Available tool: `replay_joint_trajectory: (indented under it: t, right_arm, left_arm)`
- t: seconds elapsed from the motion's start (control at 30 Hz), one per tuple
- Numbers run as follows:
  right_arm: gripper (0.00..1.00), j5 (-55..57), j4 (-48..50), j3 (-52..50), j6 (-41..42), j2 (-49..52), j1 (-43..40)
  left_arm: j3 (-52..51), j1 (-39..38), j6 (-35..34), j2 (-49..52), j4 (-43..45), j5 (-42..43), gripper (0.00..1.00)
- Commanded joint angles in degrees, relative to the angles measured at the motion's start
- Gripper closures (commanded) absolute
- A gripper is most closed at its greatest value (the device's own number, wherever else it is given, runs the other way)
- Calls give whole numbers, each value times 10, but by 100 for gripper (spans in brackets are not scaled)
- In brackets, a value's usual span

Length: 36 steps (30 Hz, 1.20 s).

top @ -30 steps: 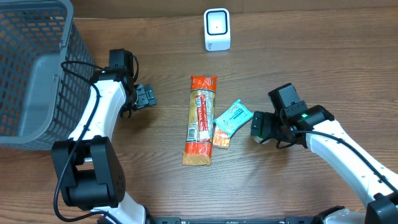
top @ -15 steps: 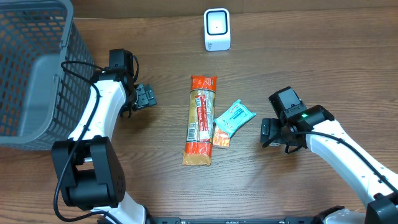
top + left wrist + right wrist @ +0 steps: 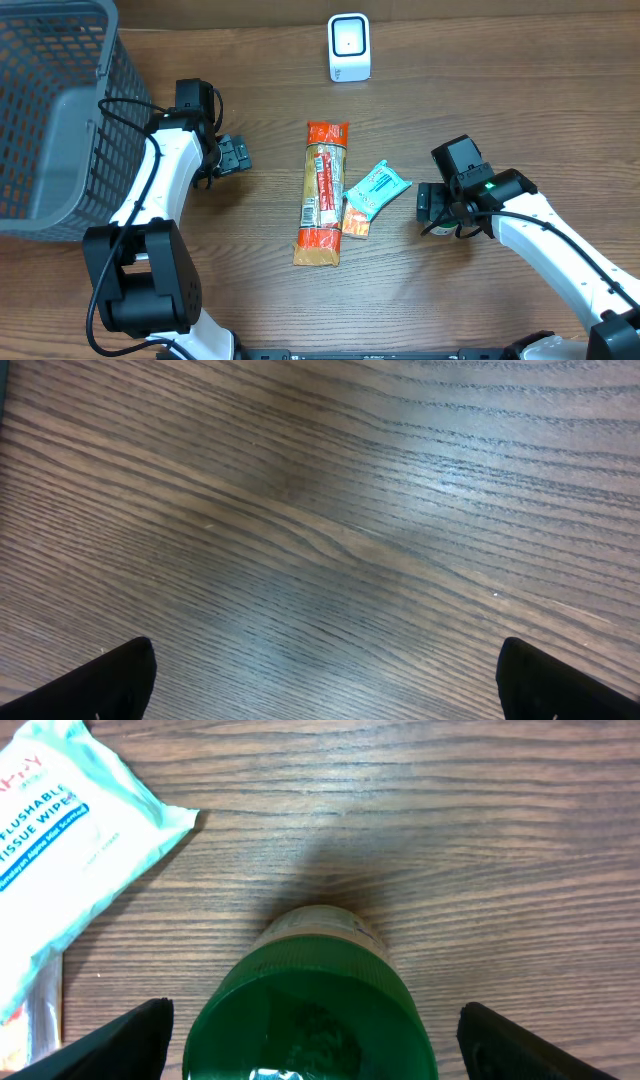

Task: Scan the item barcode
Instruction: 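Lower the right gripper around the green-capped jar and grasp it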

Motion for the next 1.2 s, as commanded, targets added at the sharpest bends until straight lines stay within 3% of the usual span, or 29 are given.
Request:
replay_joint_trajectory:
  t: [0.0, 0.37, 0.57, 1.17]
  right_arm:
    - [12, 2, 3, -2, -7, 2, 3]
    - [16, 0, 1, -3, -7, 2, 3]
    - [31, 0, -14, -3, -37, 2, 3]
    - [26, -9, -42, -3, -66, 2, 3]
  left_arm:
    - [-2, 3, 2, -2, 1, 6, 0]
    - [-2, 3, 2, -2, 1, 6, 0]
    - [-2, 3, 2, -2, 1, 6, 0]
    - [-2, 3, 2, -2, 1, 6, 0]
